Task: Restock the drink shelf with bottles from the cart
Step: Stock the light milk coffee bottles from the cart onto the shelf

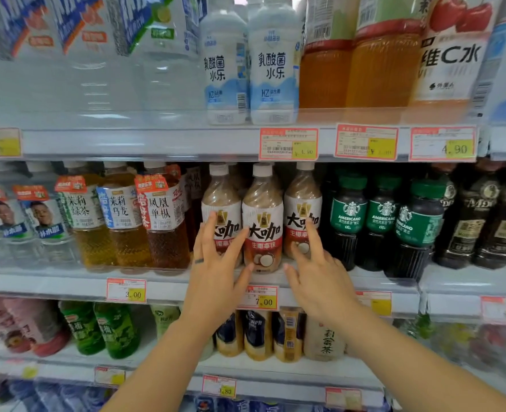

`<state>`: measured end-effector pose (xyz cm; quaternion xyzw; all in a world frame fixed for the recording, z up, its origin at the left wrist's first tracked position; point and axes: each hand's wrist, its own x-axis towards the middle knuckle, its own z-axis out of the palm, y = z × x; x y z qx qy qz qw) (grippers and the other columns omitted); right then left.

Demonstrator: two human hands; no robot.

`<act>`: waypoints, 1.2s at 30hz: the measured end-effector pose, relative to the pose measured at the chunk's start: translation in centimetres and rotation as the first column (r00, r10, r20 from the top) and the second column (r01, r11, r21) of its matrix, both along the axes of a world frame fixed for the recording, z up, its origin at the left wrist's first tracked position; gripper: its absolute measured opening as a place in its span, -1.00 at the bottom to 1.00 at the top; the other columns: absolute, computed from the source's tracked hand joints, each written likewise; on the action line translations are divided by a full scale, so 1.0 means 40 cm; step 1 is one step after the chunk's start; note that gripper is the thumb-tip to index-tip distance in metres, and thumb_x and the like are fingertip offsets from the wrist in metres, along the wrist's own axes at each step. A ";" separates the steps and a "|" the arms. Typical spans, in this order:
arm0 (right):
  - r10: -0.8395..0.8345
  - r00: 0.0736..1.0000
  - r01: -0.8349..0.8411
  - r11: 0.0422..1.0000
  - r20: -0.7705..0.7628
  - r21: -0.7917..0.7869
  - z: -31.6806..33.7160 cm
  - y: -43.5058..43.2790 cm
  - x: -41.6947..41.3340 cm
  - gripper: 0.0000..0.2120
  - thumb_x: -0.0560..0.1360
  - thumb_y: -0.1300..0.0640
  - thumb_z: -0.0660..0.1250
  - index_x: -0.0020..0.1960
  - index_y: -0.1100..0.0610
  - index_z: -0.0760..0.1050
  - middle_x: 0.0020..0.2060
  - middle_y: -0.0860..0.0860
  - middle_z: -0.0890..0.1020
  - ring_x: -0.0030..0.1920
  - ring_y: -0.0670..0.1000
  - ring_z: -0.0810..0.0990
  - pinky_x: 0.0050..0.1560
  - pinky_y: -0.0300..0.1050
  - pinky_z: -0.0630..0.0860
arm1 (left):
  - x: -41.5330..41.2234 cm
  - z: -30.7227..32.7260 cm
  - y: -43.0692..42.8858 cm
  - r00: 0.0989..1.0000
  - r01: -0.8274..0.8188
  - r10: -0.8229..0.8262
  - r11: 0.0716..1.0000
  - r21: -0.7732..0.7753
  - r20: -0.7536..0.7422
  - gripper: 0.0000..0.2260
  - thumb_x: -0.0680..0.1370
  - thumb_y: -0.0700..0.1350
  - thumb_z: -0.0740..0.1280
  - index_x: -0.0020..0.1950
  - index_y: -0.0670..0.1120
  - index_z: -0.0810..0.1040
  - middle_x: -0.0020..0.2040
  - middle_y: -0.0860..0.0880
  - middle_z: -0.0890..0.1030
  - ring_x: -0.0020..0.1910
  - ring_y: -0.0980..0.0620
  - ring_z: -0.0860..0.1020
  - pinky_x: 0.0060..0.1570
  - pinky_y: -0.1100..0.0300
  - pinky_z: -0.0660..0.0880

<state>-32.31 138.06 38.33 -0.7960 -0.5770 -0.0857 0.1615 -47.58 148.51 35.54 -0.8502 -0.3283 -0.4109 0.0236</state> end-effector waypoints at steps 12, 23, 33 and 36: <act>0.545 0.834 -0.537 0.760 0.090 0.367 -0.147 -0.049 -0.134 -0.82 0.51 0.10 0.21 -0.06 0.10 0.58 -0.10 -0.01 0.58 -0.18 -0.06 0.49 -0.16 -0.17 0.35 | -0.131 -0.138 -0.065 0.972 0.039 -0.056 0.996 0.077 0.230 -0.77 0.54 -0.17 0.23 0.17 -0.10 0.53 0.32 -0.18 0.38 0.29 -0.11 0.38 0.19 0.04 0.42; 0.751 0.575 -0.814 0.486 -0.326 -0.317 -0.709 0.061 -0.540 -0.81 0.43 0.03 0.18 -0.16 0.03 0.57 -0.29 -0.03 0.64 -0.26 0.05 0.61 -0.28 -0.13 0.46 | -0.615 -0.794 -0.399 0.712 -0.558 0.702 0.561 -0.612 -0.006 -0.76 0.44 -0.18 0.19 -0.01 -0.10 0.61 0.01 -0.11 0.58 -0.04 -0.13 0.55 -0.09 0.04 0.50; 0.728 0.451 -0.818 0.104 -0.517 -0.566 -1.293 0.099 -0.885 -0.63 0.54 0.09 0.22 0.34 0.03 0.36 0.29 0.01 0.41 0.21 0.10 0.45 0.11 0.01 0.46 | -0.791 -1.230 -0.542 0.472 -0.520 0.845 0.037 -0.853 -0.251 -0.69 0.53 -0.21 0.27 0.27 -0.03 0.48 0.43 0.00 0.28 0.39 -0.02 0.29 0.21 0.03 0.37; 0.676 0.411 -0.858 0.061 -0.612 -0.509 -1.395 0.081 -0.950 -0.51 0.51 0.09 0.30 0.40 0.01 0.25 0.32 0.04 0.33 0.22 0.11 0.45 0.14 0.06 0.46 | -0.789 -1.274 -0.538 0.514 -0.474 0.844 0.133 -0.870 -0.151 -0.66 0.53 -0.24 0.26 0.29 -0.02 0.44 0.45 0.05 0.24 0.40 0.06 0.28 0.15 0.18 0.38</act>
